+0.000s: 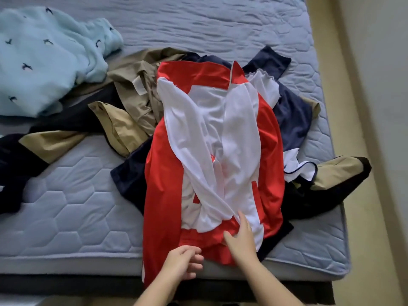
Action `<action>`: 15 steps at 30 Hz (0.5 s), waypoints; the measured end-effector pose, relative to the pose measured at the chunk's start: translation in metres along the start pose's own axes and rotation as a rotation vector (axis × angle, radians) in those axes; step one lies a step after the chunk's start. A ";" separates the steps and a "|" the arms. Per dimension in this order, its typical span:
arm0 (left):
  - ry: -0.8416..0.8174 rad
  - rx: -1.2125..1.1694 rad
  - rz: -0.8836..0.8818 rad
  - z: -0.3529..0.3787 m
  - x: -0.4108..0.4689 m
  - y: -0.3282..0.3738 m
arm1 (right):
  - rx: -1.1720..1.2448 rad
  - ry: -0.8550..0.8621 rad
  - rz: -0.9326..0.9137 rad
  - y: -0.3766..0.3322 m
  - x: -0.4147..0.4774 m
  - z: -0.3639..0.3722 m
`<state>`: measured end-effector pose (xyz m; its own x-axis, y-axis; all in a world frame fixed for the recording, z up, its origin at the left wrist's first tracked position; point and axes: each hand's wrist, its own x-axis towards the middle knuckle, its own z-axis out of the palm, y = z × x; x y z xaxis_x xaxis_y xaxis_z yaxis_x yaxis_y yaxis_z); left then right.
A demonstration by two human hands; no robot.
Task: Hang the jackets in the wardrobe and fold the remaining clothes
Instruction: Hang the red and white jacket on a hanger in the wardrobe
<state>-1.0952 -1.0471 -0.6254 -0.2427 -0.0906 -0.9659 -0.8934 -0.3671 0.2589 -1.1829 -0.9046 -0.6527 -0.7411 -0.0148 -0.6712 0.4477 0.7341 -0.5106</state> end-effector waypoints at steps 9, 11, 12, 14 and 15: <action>-0.194 -0.609 -0.132 0.015 0.007 -0.003 | 0.365 -0.456 0.028 -0.003 -0.040 0.012; -0.119 -0.695 -0.063 0.008 0.007 -0.006 | 0.439 -0.487 0.085 0.000 -0.055 0.018; -0.031 -0.730 -0.001 0.002 0.009 -0.007 | 0.474 -0.469 0.142 0.004 -0.060 0.021; 0.096 -0.786 0.116 -0.013 0.012 -0.007 | 0.551 -0.400 0.283 0.009 -0.063 0.026; 0.132 -0.790 0.154 -0.019 0.013 -0.007 | 0.581 -0.359 0.352 0.010 -0.062 0.029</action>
<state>-1.0846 -1.0636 -0.6402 -0.2506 -0.2833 -0.9257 -0.3117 -0.8817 0.3542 -1.1175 -0.9160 -0.6322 -0.3425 -0.1382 -0.9293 0.8918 0.2633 -0.3678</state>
